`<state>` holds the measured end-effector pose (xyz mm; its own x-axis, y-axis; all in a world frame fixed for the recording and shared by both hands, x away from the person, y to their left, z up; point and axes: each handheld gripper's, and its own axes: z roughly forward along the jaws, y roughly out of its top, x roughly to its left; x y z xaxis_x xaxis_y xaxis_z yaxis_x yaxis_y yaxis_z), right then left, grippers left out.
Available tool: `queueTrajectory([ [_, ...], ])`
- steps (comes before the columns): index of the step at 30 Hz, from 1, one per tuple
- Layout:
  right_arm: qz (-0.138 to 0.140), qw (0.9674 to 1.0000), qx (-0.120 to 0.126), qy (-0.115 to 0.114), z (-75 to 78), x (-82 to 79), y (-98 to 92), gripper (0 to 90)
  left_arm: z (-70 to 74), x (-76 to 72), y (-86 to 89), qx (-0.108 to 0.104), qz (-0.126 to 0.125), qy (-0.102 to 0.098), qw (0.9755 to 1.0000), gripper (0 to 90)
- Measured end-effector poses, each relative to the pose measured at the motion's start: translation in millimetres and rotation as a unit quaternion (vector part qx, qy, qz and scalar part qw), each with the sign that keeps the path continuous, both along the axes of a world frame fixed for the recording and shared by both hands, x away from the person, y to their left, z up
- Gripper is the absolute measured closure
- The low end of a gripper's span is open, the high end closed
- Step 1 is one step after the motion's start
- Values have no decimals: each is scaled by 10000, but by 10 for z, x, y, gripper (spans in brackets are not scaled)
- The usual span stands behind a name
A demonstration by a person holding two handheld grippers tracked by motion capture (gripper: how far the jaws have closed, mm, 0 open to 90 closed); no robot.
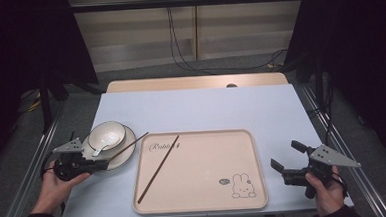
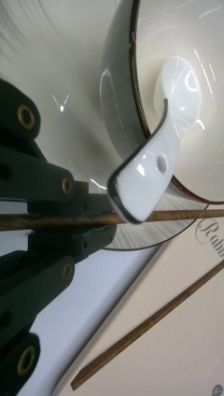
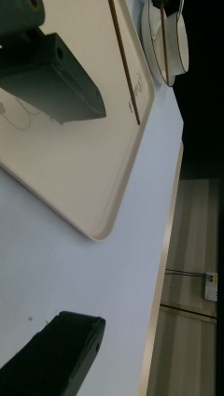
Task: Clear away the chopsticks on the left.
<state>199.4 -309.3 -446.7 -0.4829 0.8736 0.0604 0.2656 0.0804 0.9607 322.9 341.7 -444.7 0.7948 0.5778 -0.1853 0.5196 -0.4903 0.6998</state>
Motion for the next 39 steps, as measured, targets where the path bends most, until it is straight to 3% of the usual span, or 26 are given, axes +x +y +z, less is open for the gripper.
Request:
queueTrajectory([
  [10,-5,10000,23,2,0,-3,2,14,63,-115,-26,-165,141,42,9998,845],
  [12,-7,10000,24,0,0,-3,2,14,74,-147,-43,-290,165,53,9994,845],
  [19,7,10000,28,-2,1,-3,4,14,140,-273,-87,-441,446,75,9980,845],
  [25,4,10000,39,12,2,-3,5,15,170,-361,-143,-543,471,90,9974,845],
  [39,0,10000,23,-2,2,-1,5,14,293,-639,-407,-701,691,-170,9950,844],
])
